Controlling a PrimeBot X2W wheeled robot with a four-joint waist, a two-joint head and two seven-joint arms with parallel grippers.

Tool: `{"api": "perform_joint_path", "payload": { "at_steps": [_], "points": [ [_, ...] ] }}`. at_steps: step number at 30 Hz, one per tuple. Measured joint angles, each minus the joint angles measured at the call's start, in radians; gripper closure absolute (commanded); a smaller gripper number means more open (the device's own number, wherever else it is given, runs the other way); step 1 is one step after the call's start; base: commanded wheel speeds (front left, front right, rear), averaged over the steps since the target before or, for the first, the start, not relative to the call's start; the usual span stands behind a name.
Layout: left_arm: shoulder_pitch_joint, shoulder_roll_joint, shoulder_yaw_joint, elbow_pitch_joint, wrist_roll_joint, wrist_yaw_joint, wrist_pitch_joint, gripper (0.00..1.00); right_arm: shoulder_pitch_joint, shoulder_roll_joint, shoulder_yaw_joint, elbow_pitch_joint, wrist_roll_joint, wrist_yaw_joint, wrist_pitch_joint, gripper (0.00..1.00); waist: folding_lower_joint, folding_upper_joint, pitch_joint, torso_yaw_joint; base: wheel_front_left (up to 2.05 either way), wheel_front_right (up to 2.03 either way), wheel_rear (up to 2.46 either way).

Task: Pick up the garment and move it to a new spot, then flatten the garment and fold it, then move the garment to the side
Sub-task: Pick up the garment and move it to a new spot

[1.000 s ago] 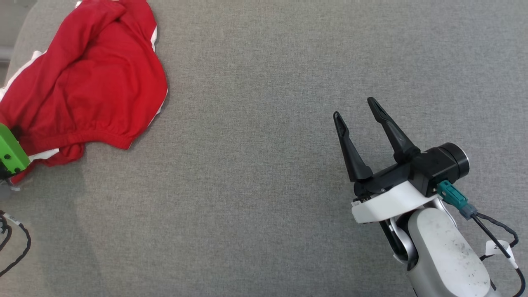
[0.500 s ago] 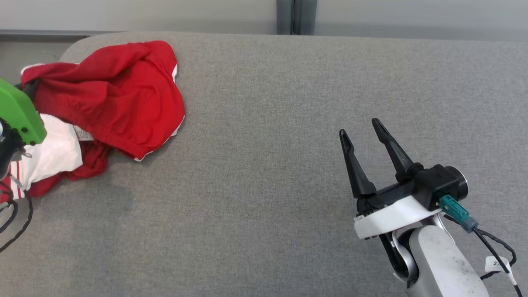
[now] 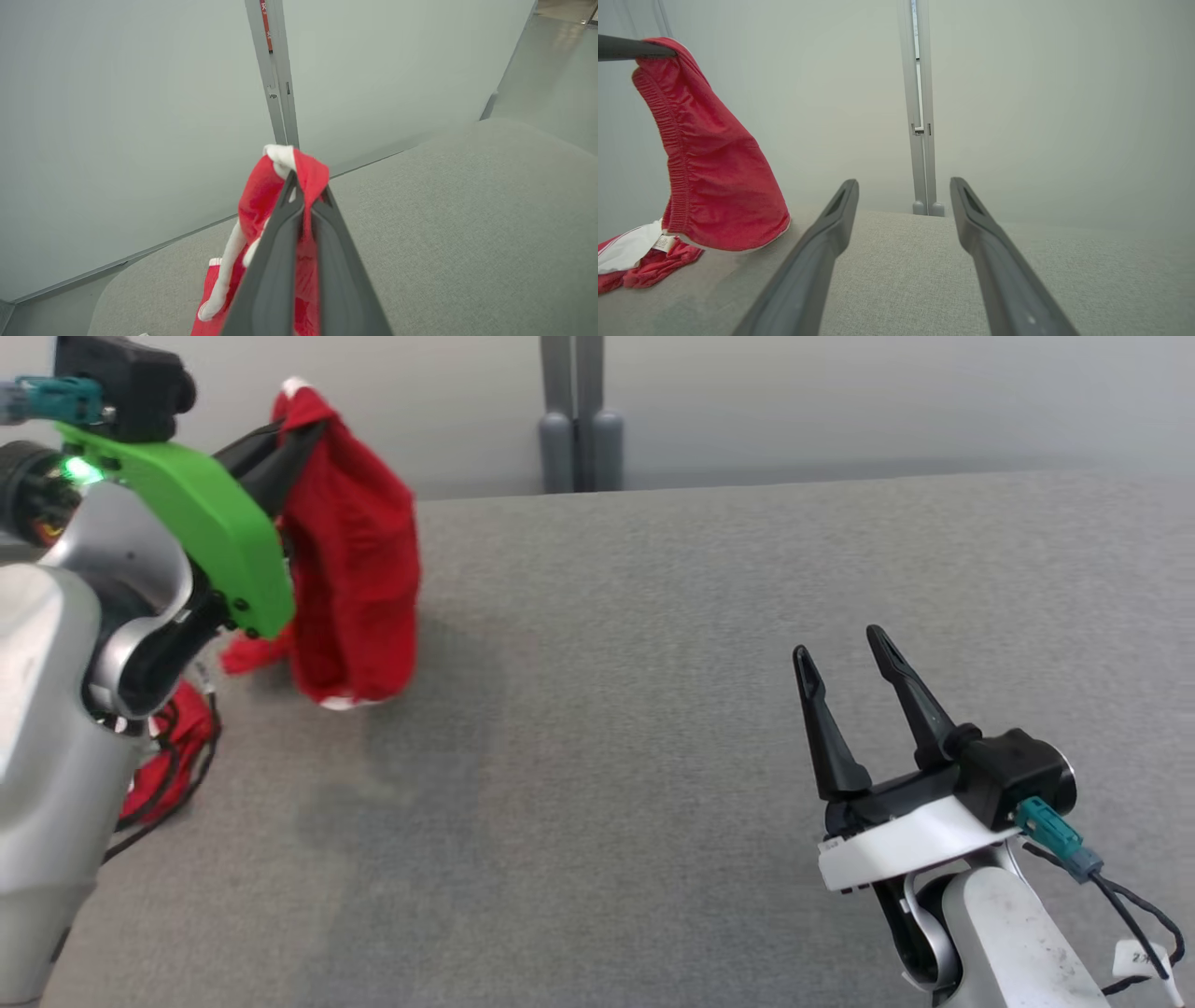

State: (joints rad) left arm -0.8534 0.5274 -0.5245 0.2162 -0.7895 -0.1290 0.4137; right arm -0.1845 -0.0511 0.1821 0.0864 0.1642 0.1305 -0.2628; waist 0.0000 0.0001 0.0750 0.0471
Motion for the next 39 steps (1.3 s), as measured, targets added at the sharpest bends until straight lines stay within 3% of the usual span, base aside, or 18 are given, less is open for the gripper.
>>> {"api": "perform_joint_path", "payload": {
  "at_steps": [10, 15, 21, 27, 29, 30, 35, 39],
  "points": [
    [-0.007, -0.074, -0.009, -0.225, -0.041, 0.037, 0.017, 1.0, 0.016, 0.001, -0.047, -0.026, 0.005, 0.0, 0.0, 0.0, 0.0, 0.0, -0.025, -0.146, 0.0, 0.0, 0.0],
    [0.113, -0.097, -0.026, -0.251, -0.074, 0.067, -0.01, 1.0, 0.016, 0.001, -0.054, -0.034, 0.005, 0.0, 0.0, 0.0, 0.0, 0.0, -0.016, -0.211, 0.0, 0.0, 0.0],
    [0.305, -0.088, -0.074, -0.085, -0.003, 0.098, -0.132, 1.0, 0.012, 0.001, -0.049, -0.036, 0.005, 0.0, 0.0, 0.0, 0.0, 0.0, 0.018, -0.248, 0.0, 0.0, 0.0],
    [0.372, -0.153, -0.066, 0.205, 0.052, 0.138, -0.355, 1.0, 0.01, 0.001, -0.042, -0.027, -0.007, 0.0, 0.0, 0.0, 0.0, 0.0, 0.044, -0.24, 0.0, 0.0, 0.0],
    [0.37, -0.18, -0.064, 0.311, 0.058, 0.129, -0.423, 0.75, 0.009, 0.001, -0.035, -0.019, -0.009, 0.0, 0.0, 0.0, 0.0, 0.0, 0.045, -0.227, 0.0, 0.0, 0.0],
    [0.368, -0.191, -0.067, 0.349, 0.061, 0.118, -0.438, 0.0, 0.008, 0.001, -0.032, -0.016, -0.009, 0.0, 0.0, 0.0, 0.0, 0.0, 0.044, -0.221, 0.0, 0.0, 0.0],
    [0.334, -0.25, -0.079, 0.502, 0.057, 0.066, -0.517, 0.0, 0.006, 0.002, -0.026, -0.001, -0.013, 0.0, 0.0, 0.0, 0.0, 0.0, 0.035, -0.19, 0.0, 0.0, 0.0],
    [0.315, -0.255, -0.083, 0.529, 0.069, 0.053, -0.586, 0.0, 0.008, 0.002, -0.024, 0.003, -0.014, 0.0, 0.0, 0.0, 0.0, 0.0, 0.025, -0.17, 0.0, 0.0, 0.0]
  ]
}}
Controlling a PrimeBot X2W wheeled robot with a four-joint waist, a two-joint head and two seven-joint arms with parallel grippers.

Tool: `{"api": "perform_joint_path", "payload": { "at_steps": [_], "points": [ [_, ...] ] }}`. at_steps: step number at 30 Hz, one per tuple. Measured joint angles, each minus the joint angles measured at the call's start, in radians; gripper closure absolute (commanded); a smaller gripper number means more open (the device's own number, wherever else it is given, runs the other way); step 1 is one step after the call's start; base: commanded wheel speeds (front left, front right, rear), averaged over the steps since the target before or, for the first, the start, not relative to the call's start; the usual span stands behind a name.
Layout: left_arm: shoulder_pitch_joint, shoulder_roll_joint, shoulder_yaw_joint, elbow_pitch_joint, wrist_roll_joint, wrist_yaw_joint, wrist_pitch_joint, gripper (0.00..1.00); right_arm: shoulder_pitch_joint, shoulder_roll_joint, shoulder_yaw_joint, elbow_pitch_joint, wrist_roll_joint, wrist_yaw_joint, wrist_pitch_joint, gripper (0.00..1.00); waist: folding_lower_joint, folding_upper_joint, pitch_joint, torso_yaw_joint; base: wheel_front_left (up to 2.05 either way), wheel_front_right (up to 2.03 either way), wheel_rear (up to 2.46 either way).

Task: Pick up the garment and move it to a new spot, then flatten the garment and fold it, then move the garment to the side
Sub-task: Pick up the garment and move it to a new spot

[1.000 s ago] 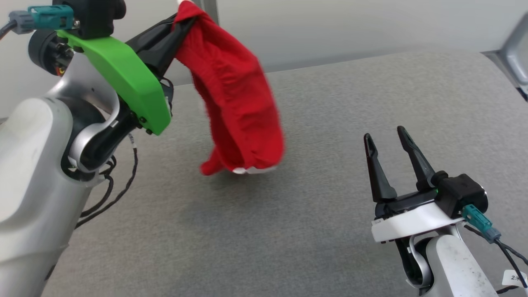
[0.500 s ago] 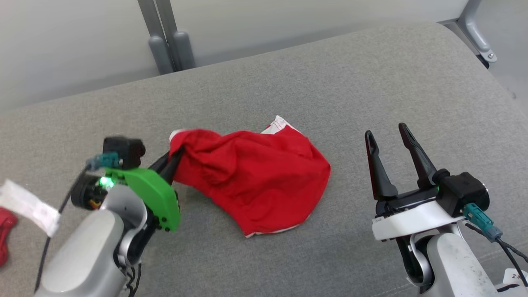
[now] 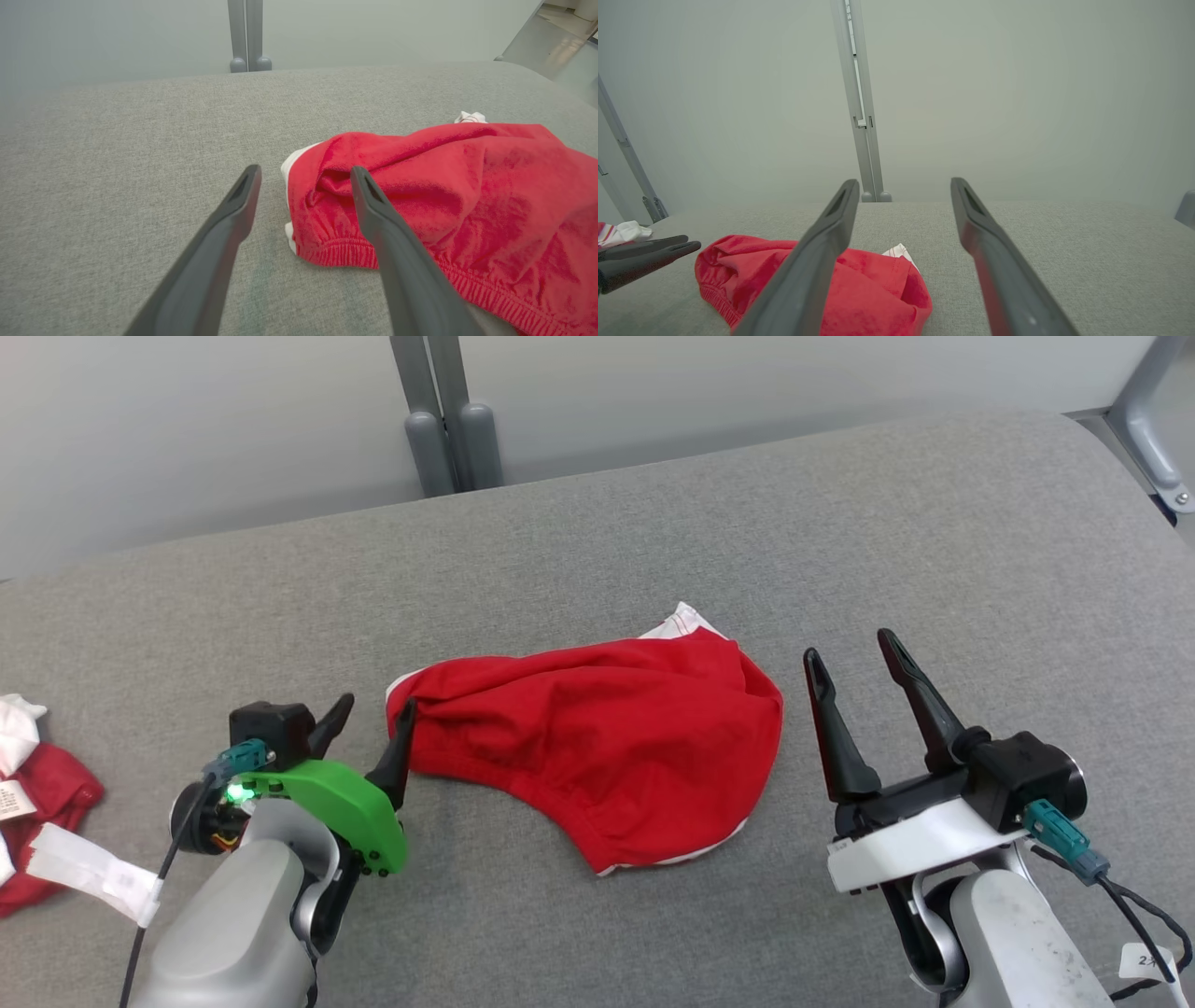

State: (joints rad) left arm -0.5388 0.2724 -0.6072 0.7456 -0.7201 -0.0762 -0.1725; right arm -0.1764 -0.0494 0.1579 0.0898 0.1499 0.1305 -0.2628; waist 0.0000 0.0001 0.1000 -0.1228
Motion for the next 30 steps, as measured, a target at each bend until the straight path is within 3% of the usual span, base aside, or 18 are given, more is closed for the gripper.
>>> {"api": "perform_joint_path", "payload": {
  "at_steps": [5, 10, 16, 23, 30],
  "points": [
    [-0.002, 0.024, 0.035, -0.081, 0.022, 0.026, -0.068, 0.0, 0.009, 0.0, -0.009, -0.001, -0.001, 0.0, 0.0, 0.0, 0.0, 0.0, -0.017, 0.019, 0.0, 0.0, 0.0],
    [0.092, 0.071, 0.123, -0.26, 0.057, 0.115, -0.089, 0.0, 0.031, 0.001, -0.034, -0.005, -0.002, 0.0, 0.0, 0.0, 0.0, 0.0, -0.037, 0.038, 0.0, 0.0, 0.0],
    [0.297, 0.07, 0.284, -0.493, 0.141, 0.201, -0.091, 0.0, 0.068, -0.002, -0.07, -0.005, -0.002, 0.0, 0.0, 0.0, 0.0, 0.0, -0.056, 0.064, 0.0, 0.0, 0.0],
    [0.487, 0.002, 0.408, -0.621, 0.253, 0.197, -0.091, 0.0, 0.084, -0.013, -0.071, 0.003, 0.001, 0.0, 0.0, 0.0, 0.0, 0.0, -0.064, 0.079, 0.0, 0.0, 0.0],
    [0.581, -0.092, 0.483, -0.649, 0.339, 0.153, -0.091, 0.0, 0.101, -0.022, -0.071, 0.015, 0.007, 0.0, 0.0, 0.0, 0.0, 0.0, -0.071, 0.098, 0.0, 0.0, 0.0]
  ]
}}
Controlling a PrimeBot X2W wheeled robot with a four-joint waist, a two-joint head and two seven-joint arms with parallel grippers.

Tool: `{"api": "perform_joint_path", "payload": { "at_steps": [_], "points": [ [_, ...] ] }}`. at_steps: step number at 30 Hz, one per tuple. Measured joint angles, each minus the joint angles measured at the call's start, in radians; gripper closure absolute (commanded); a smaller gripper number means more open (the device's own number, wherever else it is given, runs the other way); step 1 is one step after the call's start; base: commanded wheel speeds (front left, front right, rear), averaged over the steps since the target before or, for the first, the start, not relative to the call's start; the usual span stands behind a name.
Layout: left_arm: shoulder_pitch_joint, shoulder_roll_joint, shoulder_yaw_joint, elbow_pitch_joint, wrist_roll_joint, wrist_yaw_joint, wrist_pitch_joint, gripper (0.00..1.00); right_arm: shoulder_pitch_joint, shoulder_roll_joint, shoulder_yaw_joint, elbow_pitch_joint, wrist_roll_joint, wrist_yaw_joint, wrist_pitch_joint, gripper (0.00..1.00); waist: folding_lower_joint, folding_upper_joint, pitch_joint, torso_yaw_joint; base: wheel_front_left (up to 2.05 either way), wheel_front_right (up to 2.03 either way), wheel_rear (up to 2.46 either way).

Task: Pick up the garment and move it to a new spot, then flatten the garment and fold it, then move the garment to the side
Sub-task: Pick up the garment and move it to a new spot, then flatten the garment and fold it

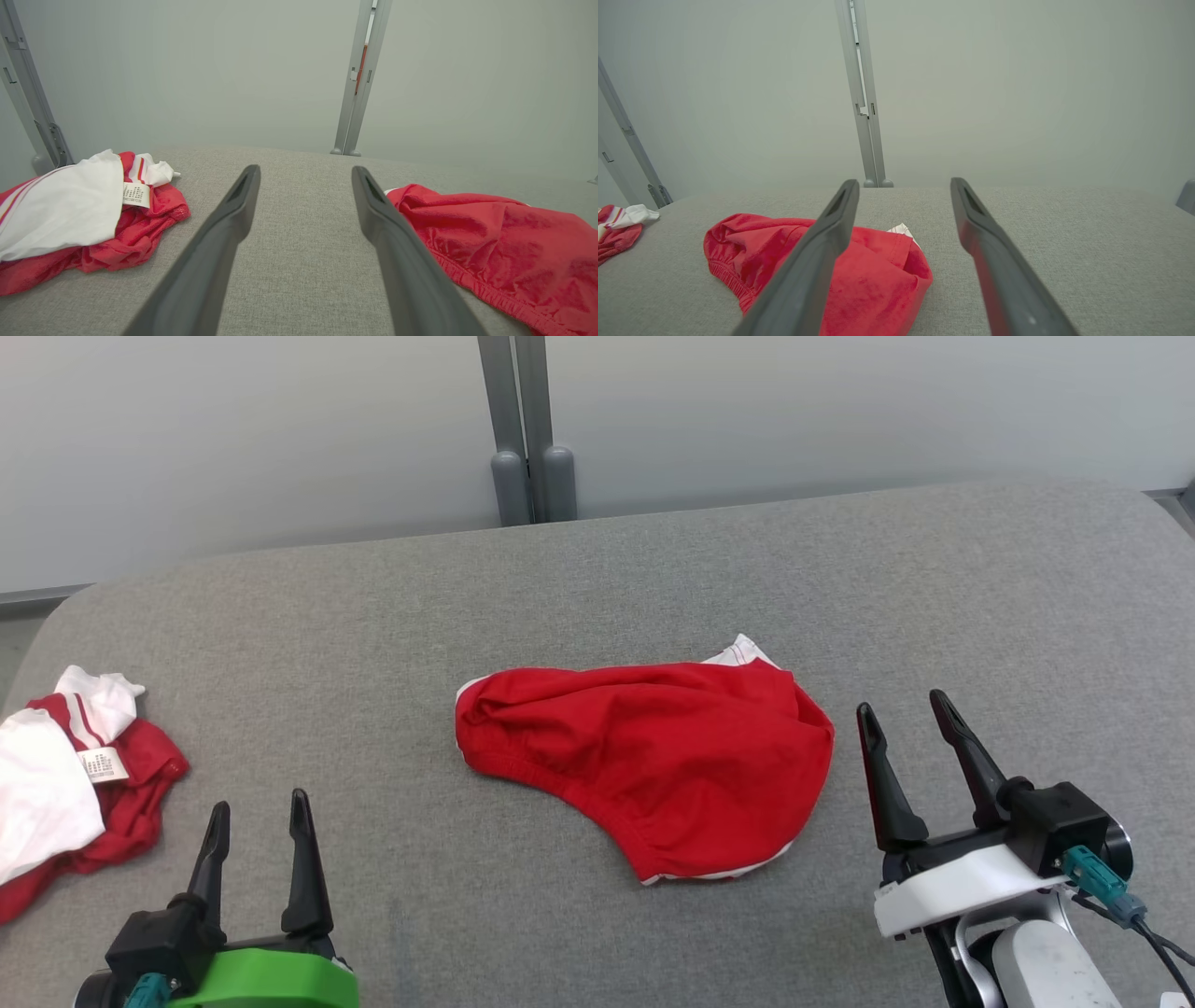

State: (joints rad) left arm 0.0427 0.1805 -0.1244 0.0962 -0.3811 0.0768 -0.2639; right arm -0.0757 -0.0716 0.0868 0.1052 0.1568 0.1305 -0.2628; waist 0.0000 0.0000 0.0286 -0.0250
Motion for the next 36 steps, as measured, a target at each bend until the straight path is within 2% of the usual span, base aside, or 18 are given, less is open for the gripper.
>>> {"api": "perform_joint_path", "payload": {
  "at_steps": [7, 15, 36],
  "points": [
    [0.01, -0.059, 0.058, 0.008, 0.051, -0.059, 0.0, 0.0, 0.0, -0.006, -0.002, 0.008, 0.001, 0.0, 0.0, 0.0, 0.0, 0.0, -0.001, 0.009, 0.0, 0.0, 0.0],
    [0.009, -0.094, 0.102, 0.024, 0.09, -0.101, 0.0, 0.0, 0.0, -0.007, 0.008, 0.014, 0.001, 0.0, 0.0, 0.0, 0.0, 0.0, -0.012, 0.006, 0.0, 0.0, 0.0],
    [0.008, -0.126, 0.153, 0.04, 0.136, -0.145, 0.0, 0.0, 0.0, -0.011, 0.005, 0.011, 0.001, 0.0, 0.0, 0.0, 0.0, 0.0, -0.002, 0.003, 0.0, 0.0, 0.0]
  ]
}}
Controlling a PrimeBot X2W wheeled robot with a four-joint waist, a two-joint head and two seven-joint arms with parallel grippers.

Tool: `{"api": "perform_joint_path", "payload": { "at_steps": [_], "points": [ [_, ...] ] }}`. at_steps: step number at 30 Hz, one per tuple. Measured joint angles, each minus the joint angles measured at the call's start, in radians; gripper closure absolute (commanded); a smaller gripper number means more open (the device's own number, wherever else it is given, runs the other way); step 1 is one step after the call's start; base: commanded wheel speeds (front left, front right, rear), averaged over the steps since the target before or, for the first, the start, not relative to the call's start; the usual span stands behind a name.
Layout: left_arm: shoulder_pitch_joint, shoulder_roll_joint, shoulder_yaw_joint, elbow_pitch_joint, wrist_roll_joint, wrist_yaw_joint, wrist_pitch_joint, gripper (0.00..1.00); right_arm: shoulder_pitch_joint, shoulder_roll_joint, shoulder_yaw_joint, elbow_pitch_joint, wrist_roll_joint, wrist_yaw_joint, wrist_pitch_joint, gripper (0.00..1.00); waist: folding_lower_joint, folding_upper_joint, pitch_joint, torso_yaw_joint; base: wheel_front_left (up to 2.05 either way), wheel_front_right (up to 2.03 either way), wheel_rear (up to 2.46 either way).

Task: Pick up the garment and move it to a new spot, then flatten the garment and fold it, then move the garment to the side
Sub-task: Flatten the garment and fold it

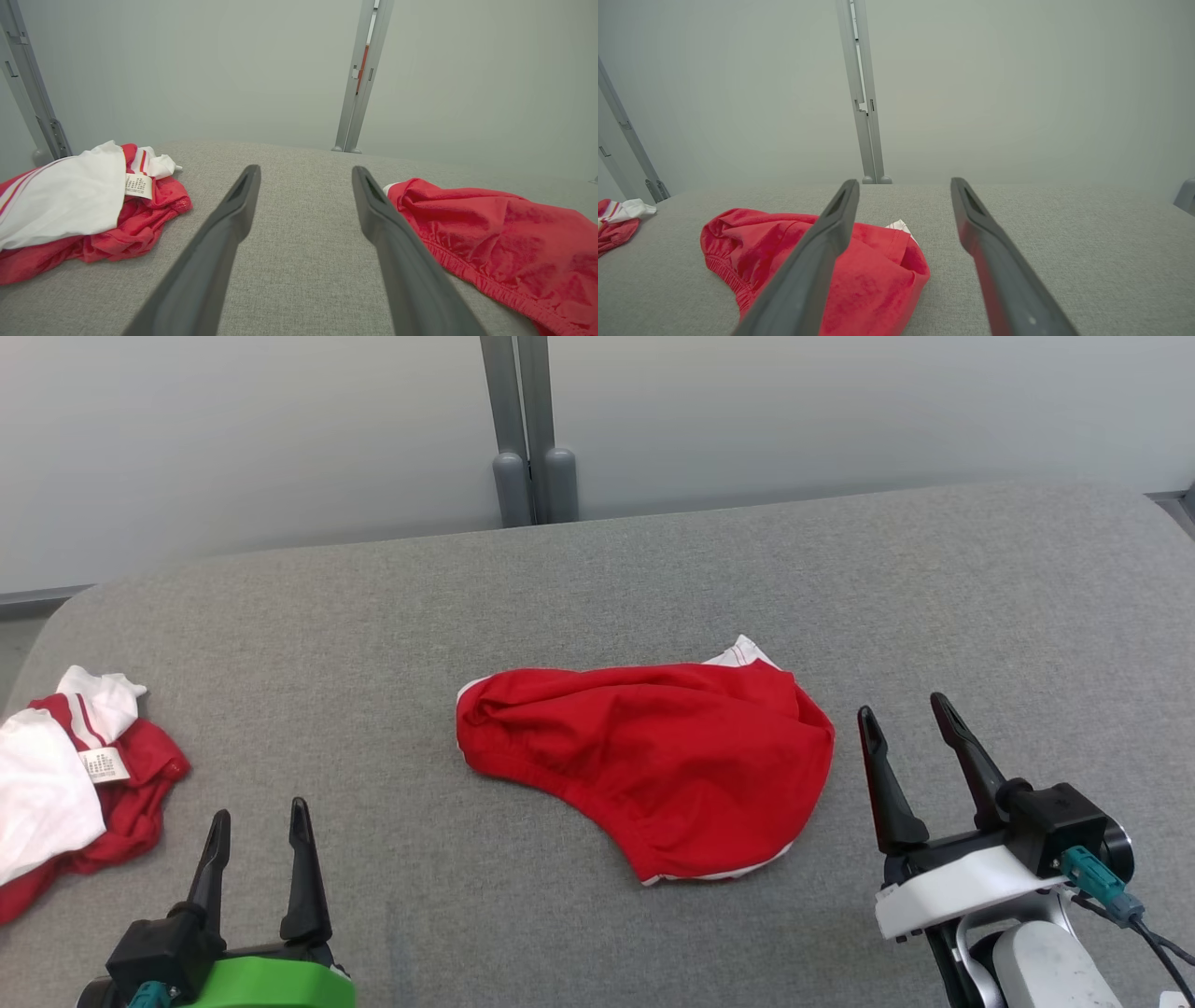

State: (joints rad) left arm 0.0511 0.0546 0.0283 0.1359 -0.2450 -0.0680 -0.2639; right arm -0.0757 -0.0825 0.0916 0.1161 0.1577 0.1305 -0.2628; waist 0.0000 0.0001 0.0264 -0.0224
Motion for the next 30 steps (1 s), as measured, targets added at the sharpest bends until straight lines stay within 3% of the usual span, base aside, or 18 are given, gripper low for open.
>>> {"api": "perform_joint_path", "payload": {
  "at_steps": [15, 21, 30],
  "points": [
    [-0.004, -0.003, -0.019, 0.006, 0.003, -0.023, 0.0, 0.0, -0.002, 0.003, -0.004, -0.001, 0.0, 0.0, 0.0, 0.0, 0.0, 0.0, -0.001, -0.01, 0.0, 0.0, 0.0],
    [-0.049, 0.0, -0.224, 0.039, -0.073, -0.058, 0.08, 0.0, -0.013, -0.003, -0.022, -0.007, 0.0, 0.0, 0.0, 0.0, 0.0, 0.0, 0.009, -0.018, 0.0, 0.0, 0.0],
    [-0.157, 0.109, -0.593, 0.067, -0.329, -0.061, 0.382, 0.0, -0.054, 0.0, -0.038, -0.013, -0.001, 0.0, 0.0, 0.0, 0.0, 0.0, 0.04, -0.061, 0.0, 0.0, 0.0]
  ]
}}
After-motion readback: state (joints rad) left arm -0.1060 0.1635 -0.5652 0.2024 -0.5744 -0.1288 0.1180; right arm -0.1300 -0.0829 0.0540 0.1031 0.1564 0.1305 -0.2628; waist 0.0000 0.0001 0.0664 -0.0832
